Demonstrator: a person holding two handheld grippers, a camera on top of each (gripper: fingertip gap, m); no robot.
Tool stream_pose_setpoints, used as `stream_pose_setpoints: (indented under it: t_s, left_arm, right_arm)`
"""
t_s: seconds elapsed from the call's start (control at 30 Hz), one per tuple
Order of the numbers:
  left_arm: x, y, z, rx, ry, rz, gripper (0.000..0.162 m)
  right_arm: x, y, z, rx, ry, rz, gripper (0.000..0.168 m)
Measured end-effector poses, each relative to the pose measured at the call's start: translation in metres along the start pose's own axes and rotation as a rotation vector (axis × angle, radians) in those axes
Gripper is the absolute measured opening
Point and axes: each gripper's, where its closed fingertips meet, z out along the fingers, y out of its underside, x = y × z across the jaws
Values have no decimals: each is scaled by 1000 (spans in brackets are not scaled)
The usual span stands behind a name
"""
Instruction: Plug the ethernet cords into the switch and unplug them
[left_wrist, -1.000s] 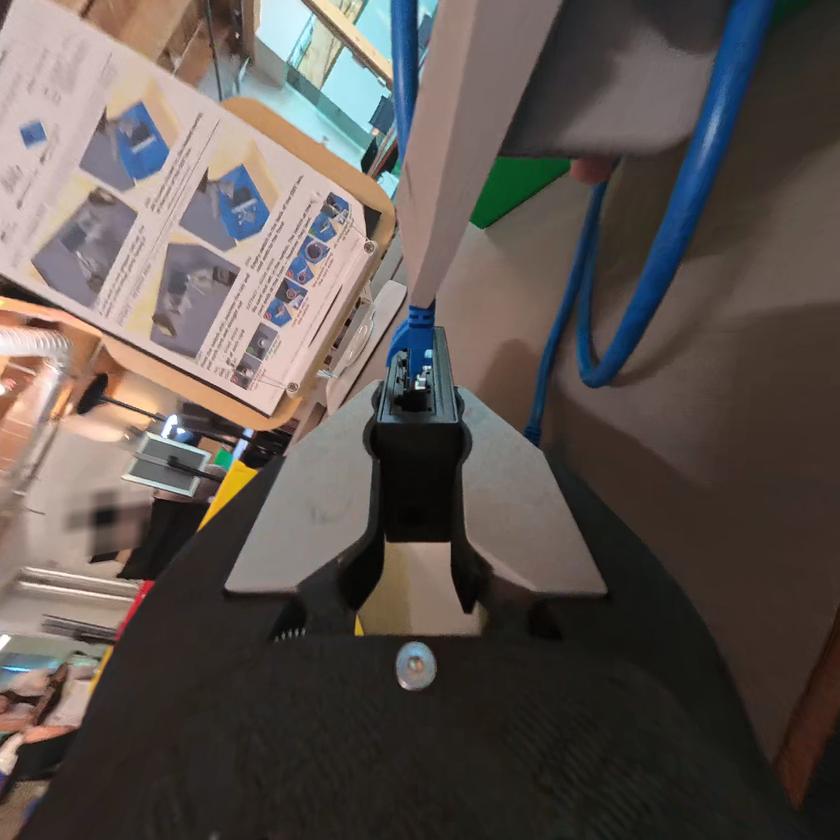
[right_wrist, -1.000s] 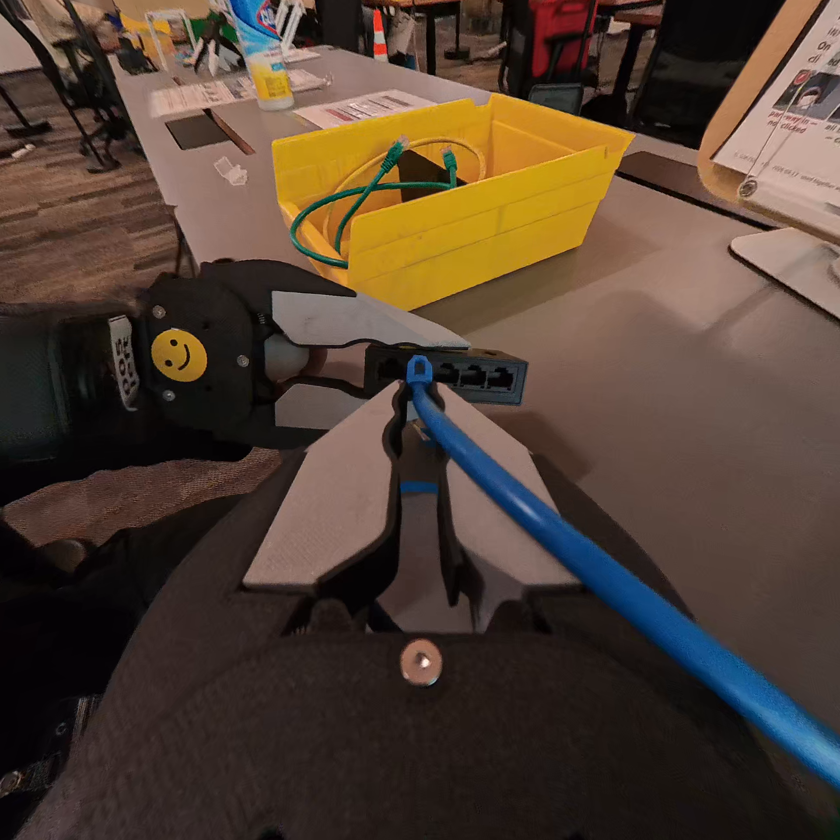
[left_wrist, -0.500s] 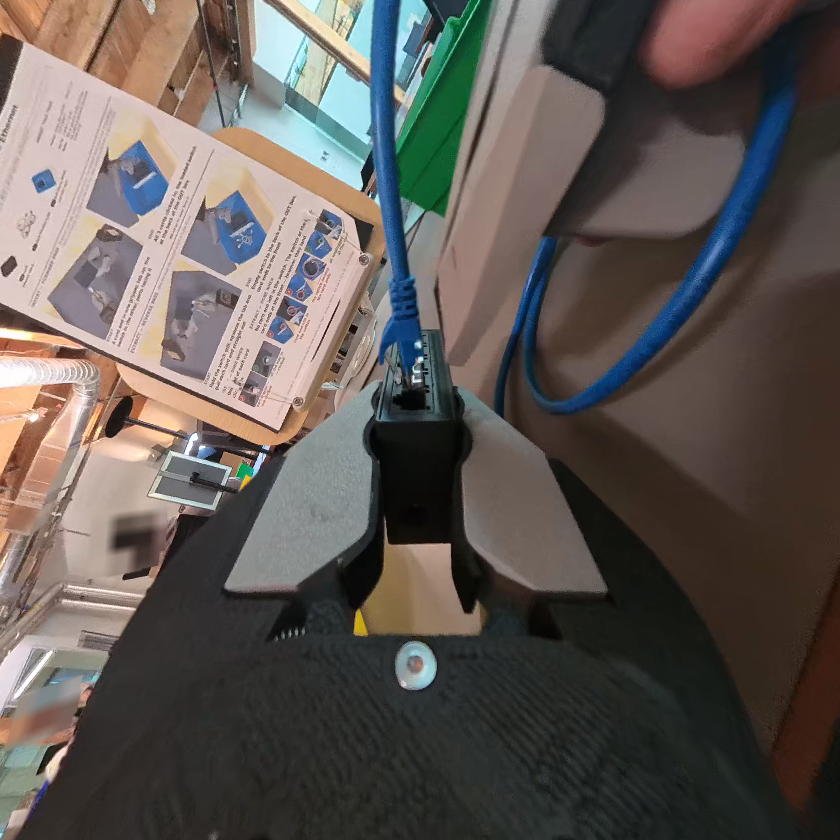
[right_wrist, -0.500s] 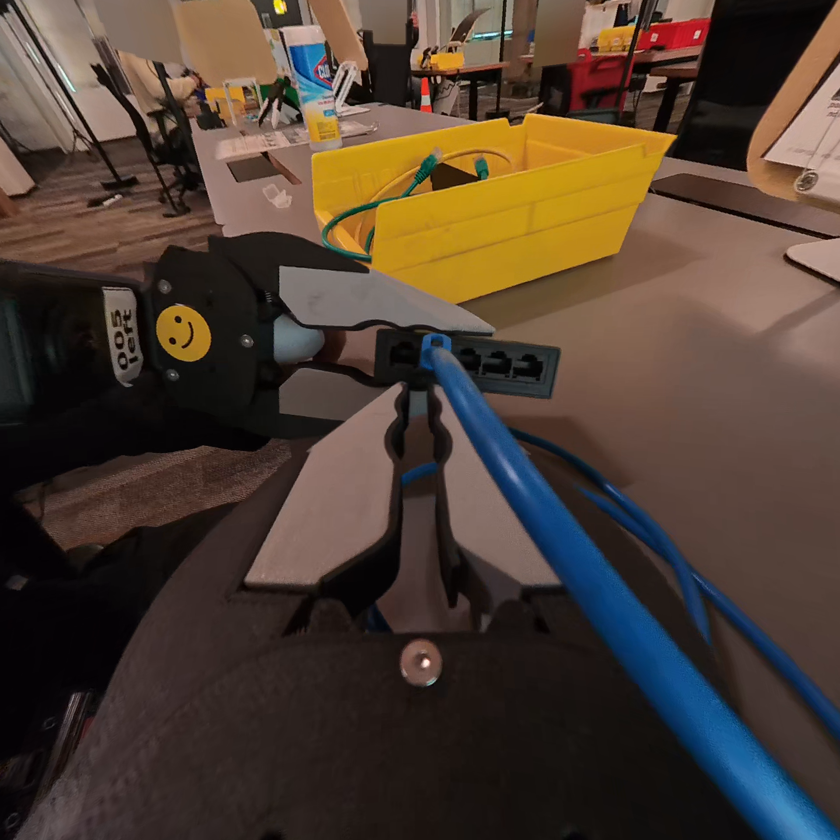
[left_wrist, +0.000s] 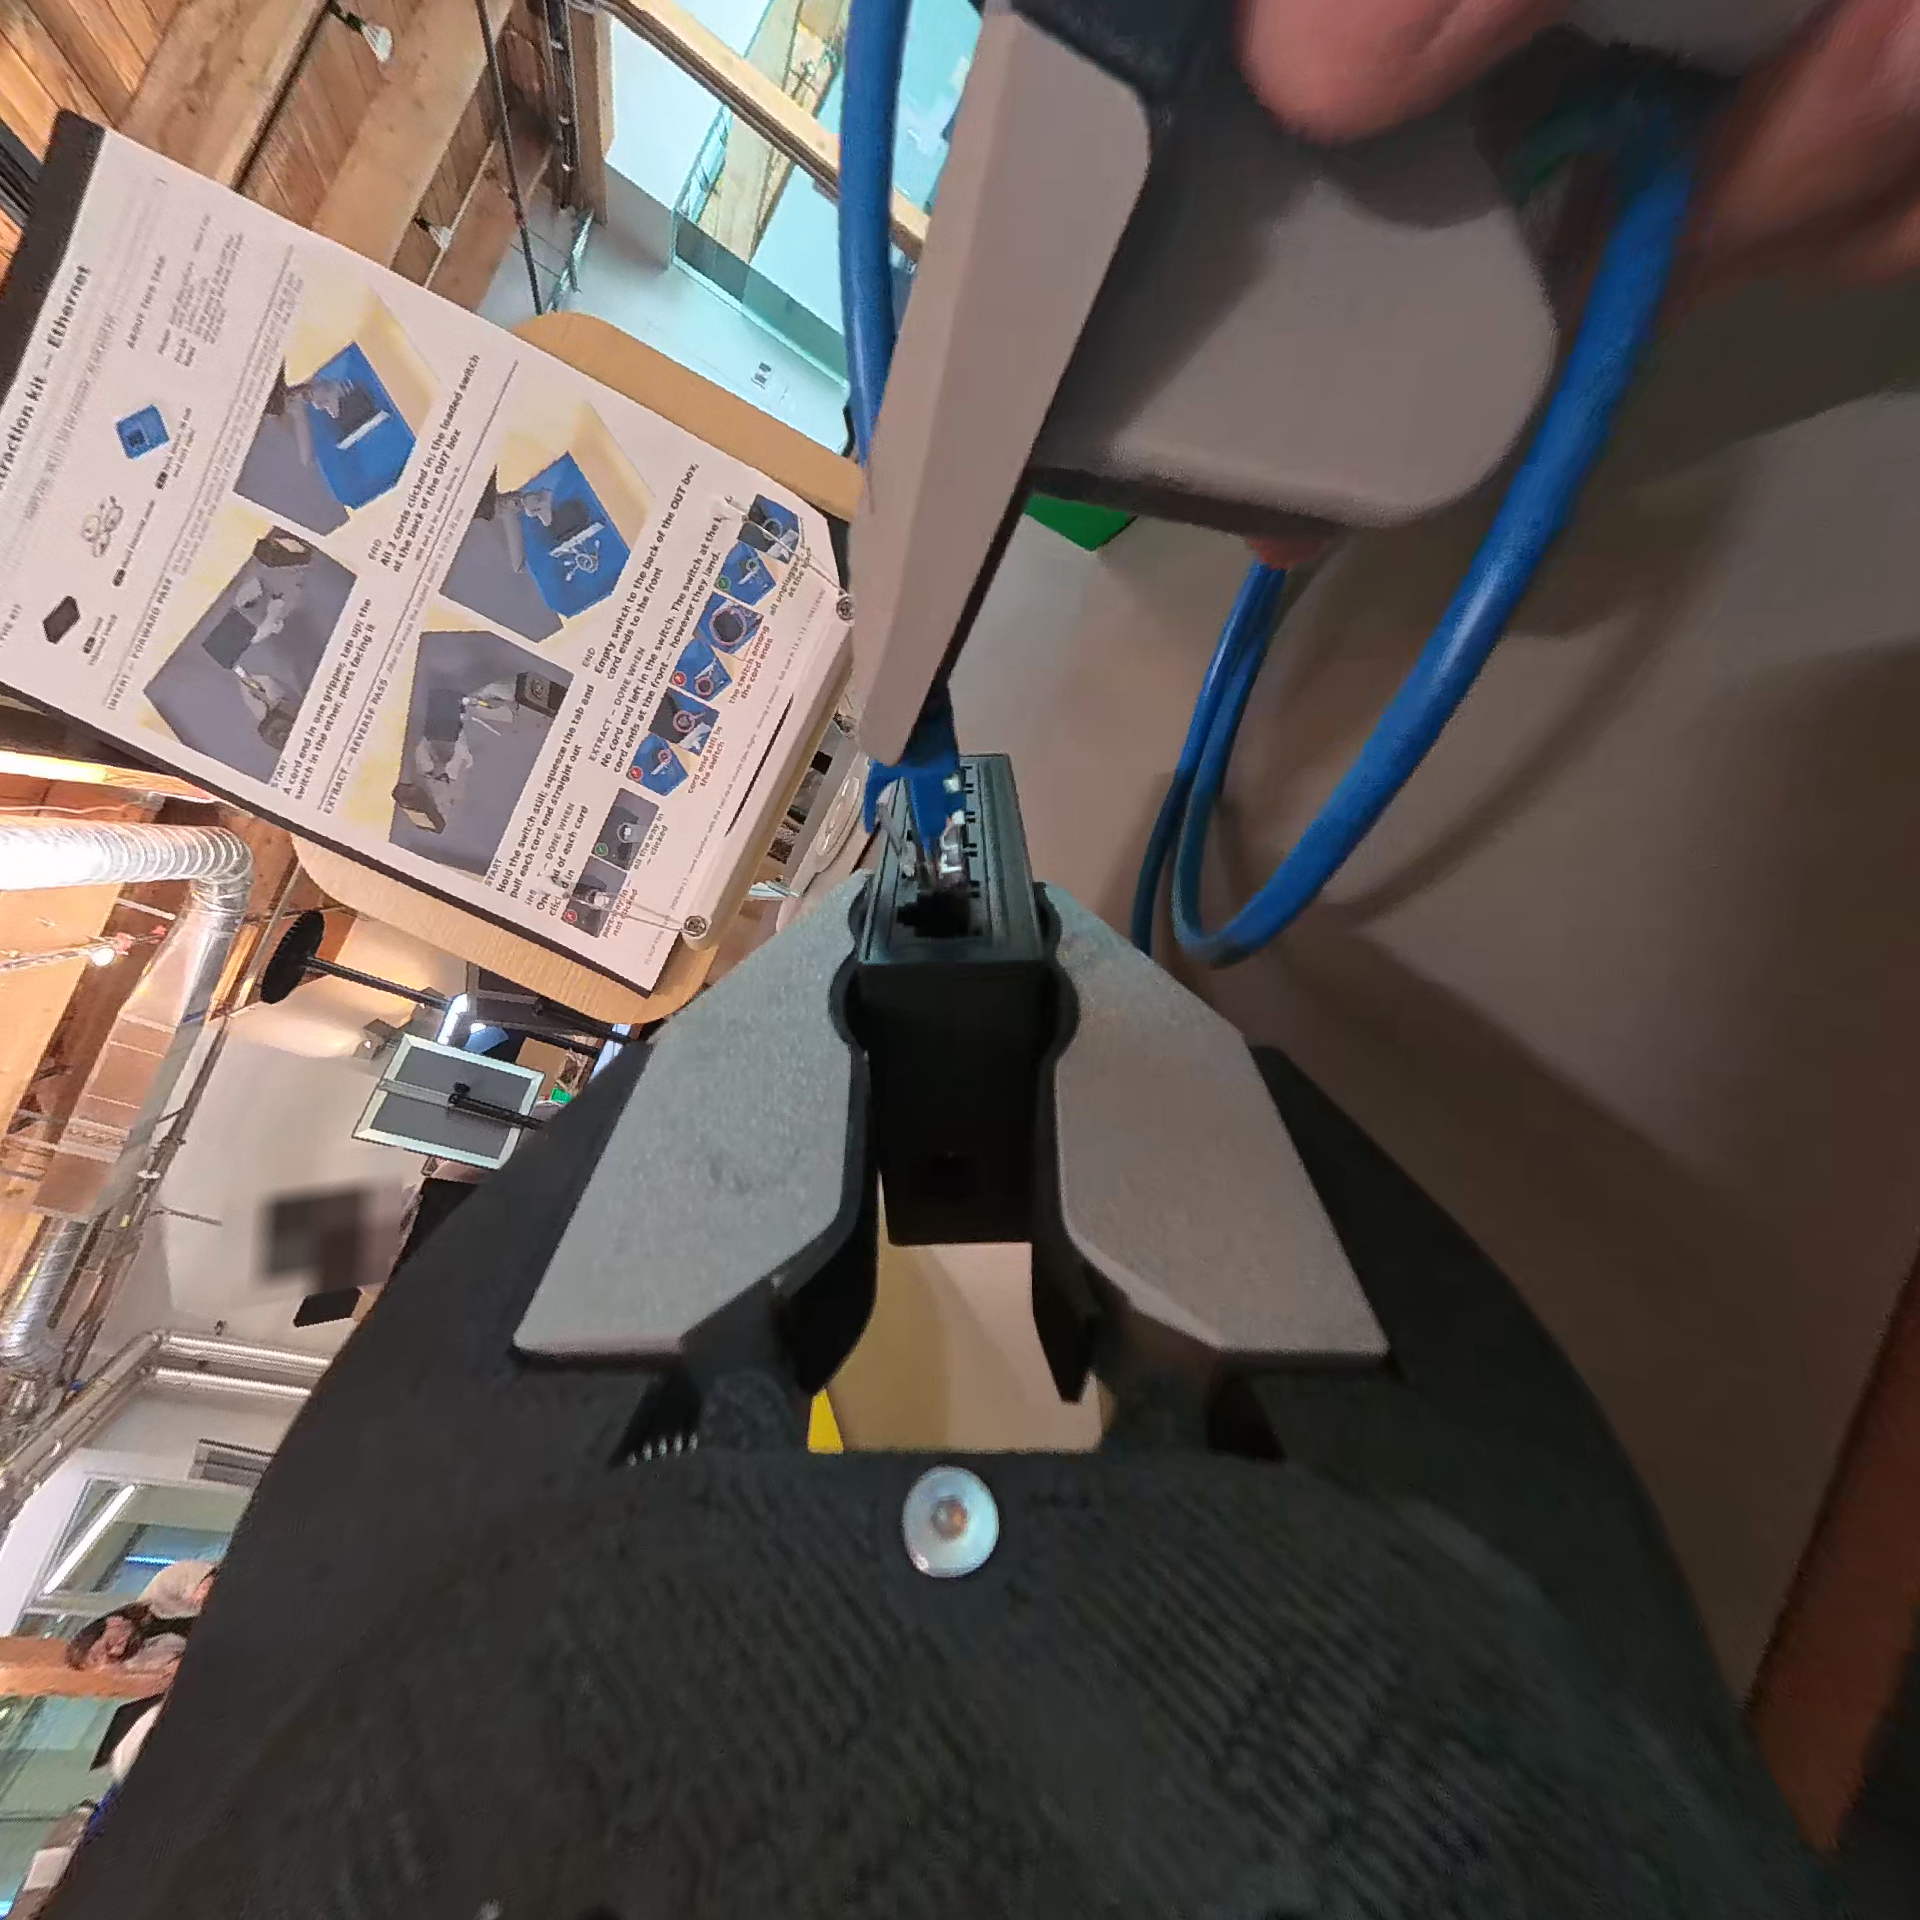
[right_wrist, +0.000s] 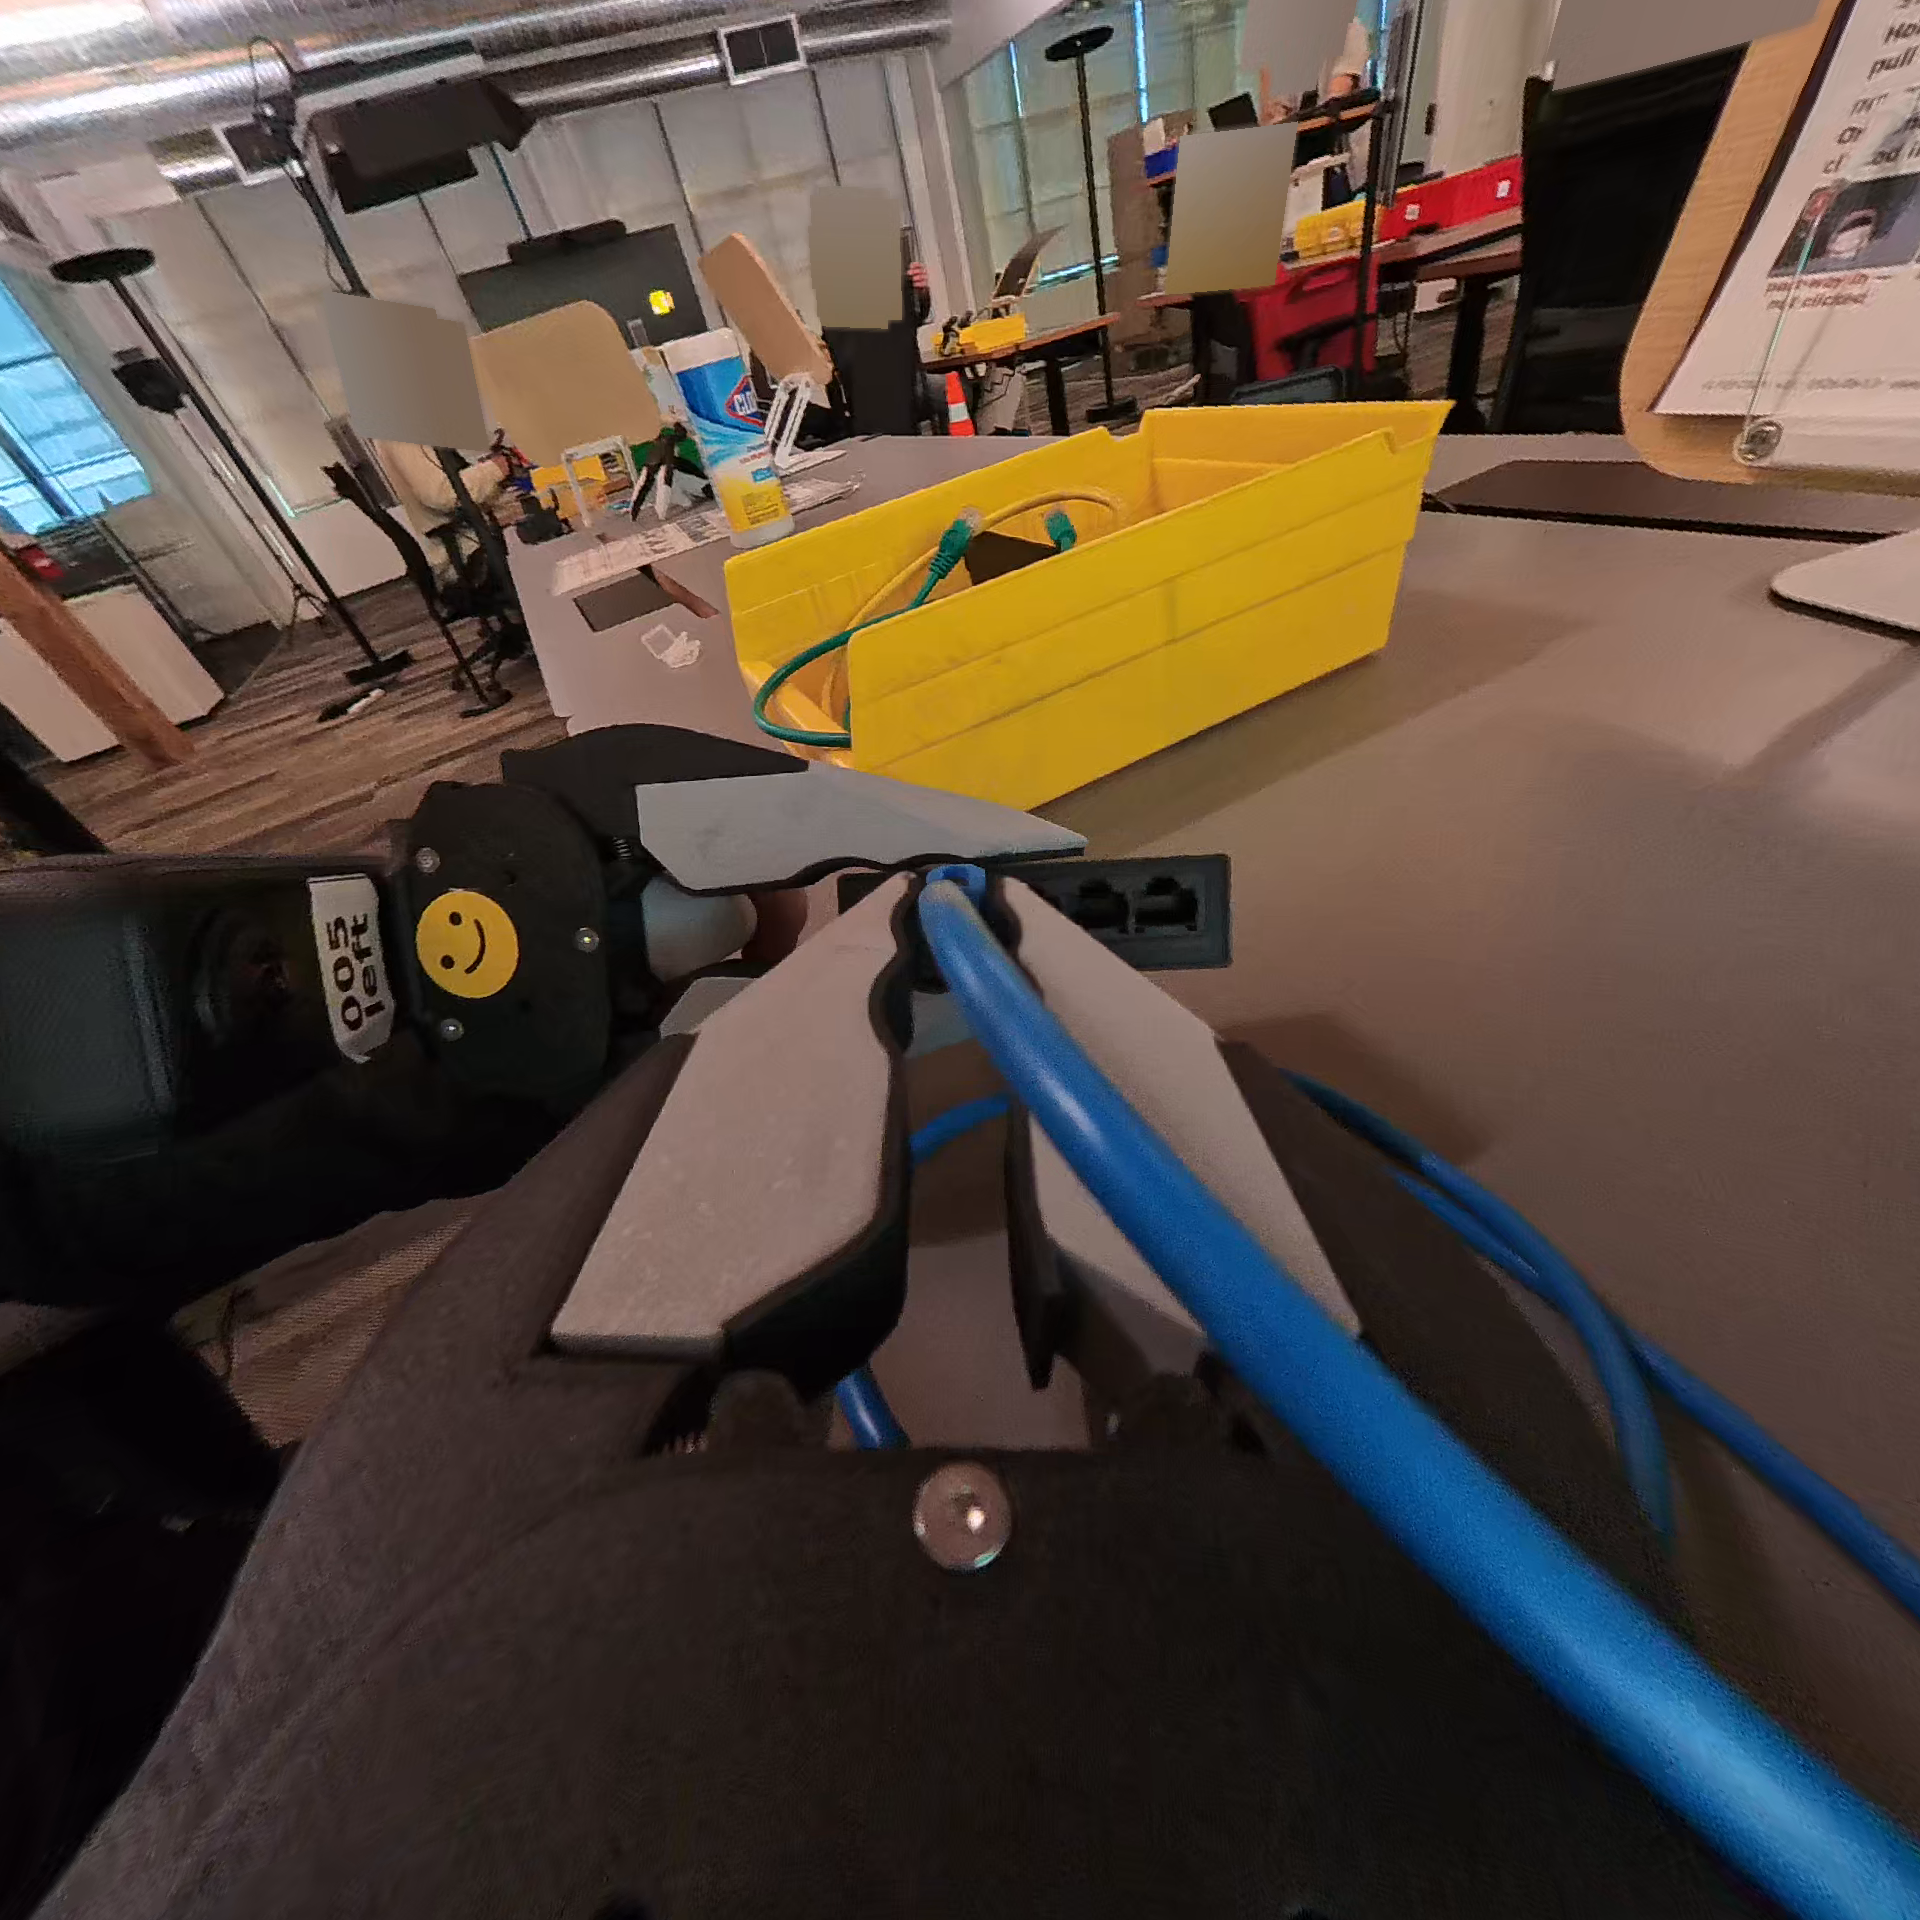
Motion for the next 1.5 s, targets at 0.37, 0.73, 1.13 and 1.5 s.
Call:
stream_pose_setpoints:
  t_s: [0.37,0.73,1.13,1.5]
  left_arm:
    - [7,15,4,-50,220,-392,25]
    - [-14,21,8,6,242,-625,24]
    - [-11,21,12,-3,239,-572,25]
    - [-13,21,11,-4,220,-565,25]
  right_arm:
    - [11,4,21,-190,66,-96,8]
    - [14,-15,49,-410,54,-105,8]
    - [15,-6,44,-440,-6,42,24]
    - [19,-24,33,-361,72,67,9]
